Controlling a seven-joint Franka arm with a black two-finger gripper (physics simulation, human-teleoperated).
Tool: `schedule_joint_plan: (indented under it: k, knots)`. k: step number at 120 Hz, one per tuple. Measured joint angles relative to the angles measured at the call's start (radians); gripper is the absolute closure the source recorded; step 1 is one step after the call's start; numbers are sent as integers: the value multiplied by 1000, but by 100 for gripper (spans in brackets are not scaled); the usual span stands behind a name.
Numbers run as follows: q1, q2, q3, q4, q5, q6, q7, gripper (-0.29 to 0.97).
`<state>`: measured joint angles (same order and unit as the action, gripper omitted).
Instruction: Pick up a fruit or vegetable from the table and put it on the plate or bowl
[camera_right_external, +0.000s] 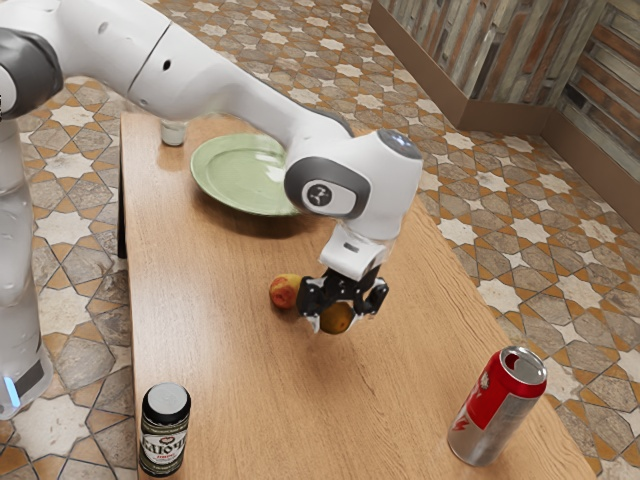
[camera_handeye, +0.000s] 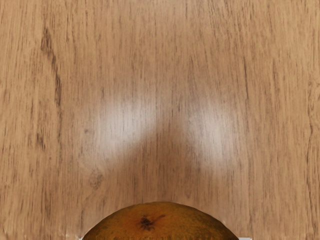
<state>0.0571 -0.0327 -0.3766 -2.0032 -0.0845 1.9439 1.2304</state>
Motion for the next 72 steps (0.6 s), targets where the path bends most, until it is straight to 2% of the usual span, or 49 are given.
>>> schedule_joint_plan:
  k: [41,62,72]
  knots:
    - [97,8,4,193,1,-68,-163,39]
    - [190,11,4,272,8,-134,-261,39]
    - [217,11,41,318,21,-167,-300,38]
